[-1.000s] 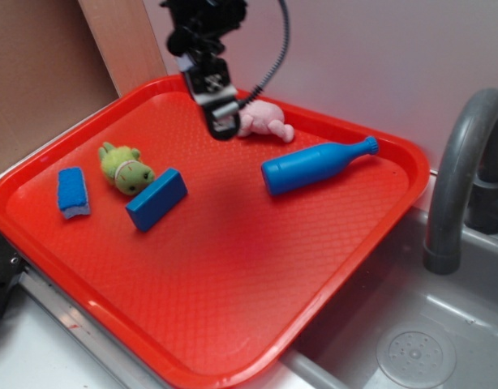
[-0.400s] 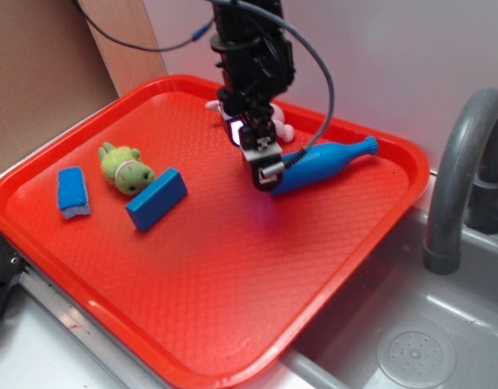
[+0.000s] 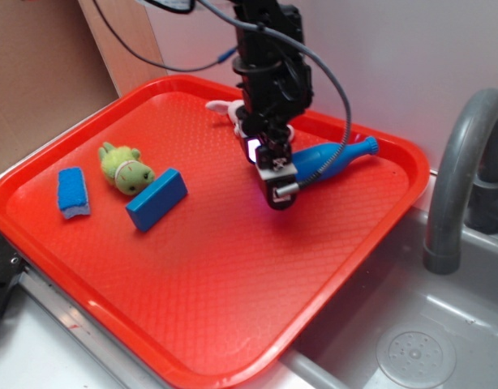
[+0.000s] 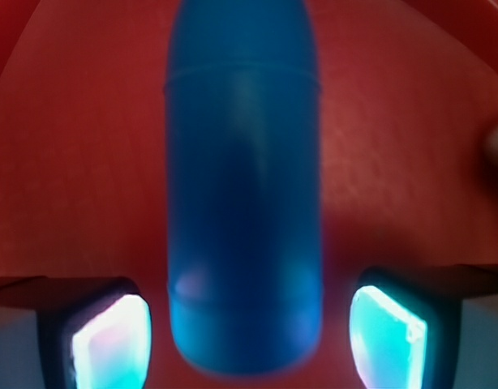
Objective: Grab the blue bottle.
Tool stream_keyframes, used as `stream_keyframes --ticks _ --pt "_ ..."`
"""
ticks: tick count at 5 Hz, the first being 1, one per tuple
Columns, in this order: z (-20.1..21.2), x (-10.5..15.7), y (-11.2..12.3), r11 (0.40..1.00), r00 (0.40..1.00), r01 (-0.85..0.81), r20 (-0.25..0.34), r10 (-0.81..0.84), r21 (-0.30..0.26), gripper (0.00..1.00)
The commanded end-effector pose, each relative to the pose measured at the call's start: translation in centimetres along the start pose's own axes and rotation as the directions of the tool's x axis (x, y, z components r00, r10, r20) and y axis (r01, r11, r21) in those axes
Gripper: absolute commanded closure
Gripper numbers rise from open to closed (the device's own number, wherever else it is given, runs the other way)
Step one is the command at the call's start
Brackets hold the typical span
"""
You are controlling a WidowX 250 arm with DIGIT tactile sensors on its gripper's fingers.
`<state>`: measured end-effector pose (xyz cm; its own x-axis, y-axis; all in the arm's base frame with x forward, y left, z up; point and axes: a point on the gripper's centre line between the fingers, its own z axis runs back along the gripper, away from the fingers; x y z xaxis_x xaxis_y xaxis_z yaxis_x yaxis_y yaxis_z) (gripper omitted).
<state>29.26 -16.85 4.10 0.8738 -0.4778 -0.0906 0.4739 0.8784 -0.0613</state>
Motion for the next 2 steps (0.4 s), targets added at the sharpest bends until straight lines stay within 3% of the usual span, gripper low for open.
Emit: stream_keyframes --ticks 1,2 --pt "1.48 1.31 -1.28 0.999 0.999 0.017 0.041 -0.019 0.044 1.00" --pt "1.78 0.76 -0.83 0.997 0.999 -0.045 0.025 0.044 0.060 1.00"
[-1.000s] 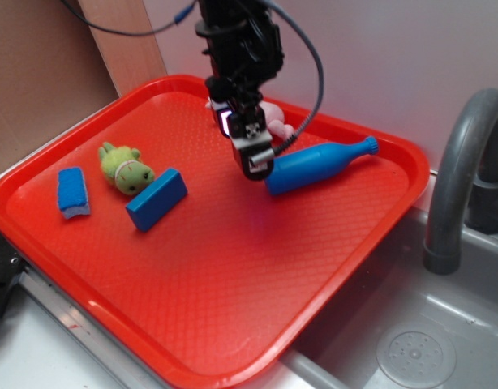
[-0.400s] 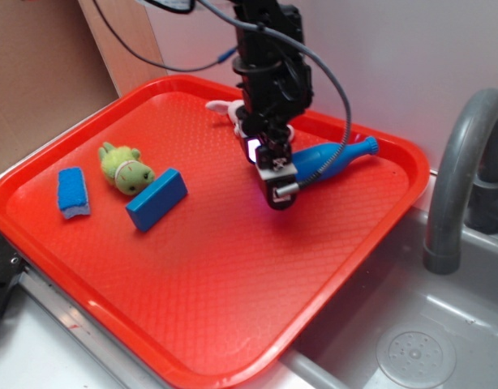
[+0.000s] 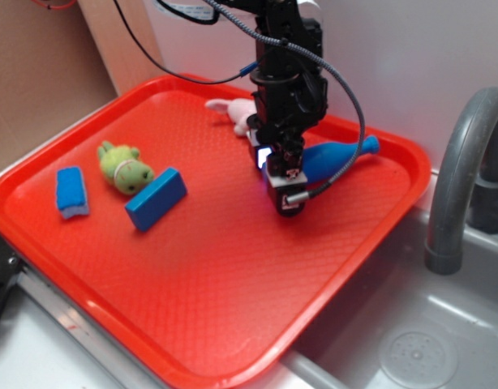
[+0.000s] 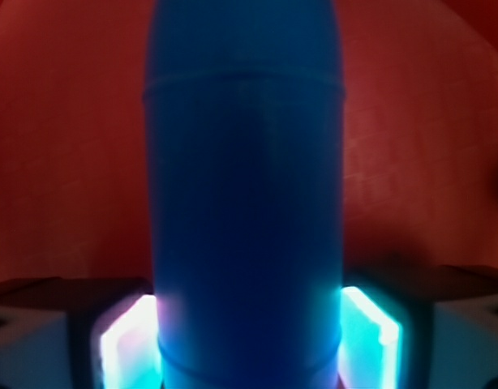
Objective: Grab the blue bottle.
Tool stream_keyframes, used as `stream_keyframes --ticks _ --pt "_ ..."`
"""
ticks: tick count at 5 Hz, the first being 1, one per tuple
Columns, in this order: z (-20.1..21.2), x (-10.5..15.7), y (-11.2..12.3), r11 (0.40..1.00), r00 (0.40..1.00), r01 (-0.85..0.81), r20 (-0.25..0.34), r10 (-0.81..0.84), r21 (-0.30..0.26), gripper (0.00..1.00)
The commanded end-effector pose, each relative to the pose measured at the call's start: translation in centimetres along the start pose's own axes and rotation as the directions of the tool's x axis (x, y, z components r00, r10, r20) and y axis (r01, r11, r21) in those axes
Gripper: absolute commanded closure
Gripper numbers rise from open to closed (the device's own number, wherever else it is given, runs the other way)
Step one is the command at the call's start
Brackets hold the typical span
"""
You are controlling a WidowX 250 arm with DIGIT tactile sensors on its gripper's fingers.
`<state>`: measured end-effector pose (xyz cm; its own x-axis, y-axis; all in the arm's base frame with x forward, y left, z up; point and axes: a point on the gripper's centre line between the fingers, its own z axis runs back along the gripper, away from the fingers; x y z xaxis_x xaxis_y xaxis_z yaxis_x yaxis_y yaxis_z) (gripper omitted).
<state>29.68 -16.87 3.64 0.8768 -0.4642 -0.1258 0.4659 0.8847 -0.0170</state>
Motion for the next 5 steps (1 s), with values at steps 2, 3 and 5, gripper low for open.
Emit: stream_keyframes --ticks 2,3,5 --pt "10.6 -8.1 2.1 0.881 0.878 -0.470 0.078 0.473 -0.053 1.00" --pt "14.6 -12.4 2.5 0.788 0.776 -0.606 0.134 0.616 -0.112 1.00" --pt "19.6 -18.1 2.5 0.704 0.648 -0.693 0.291 0.703 -0.158 1.00"
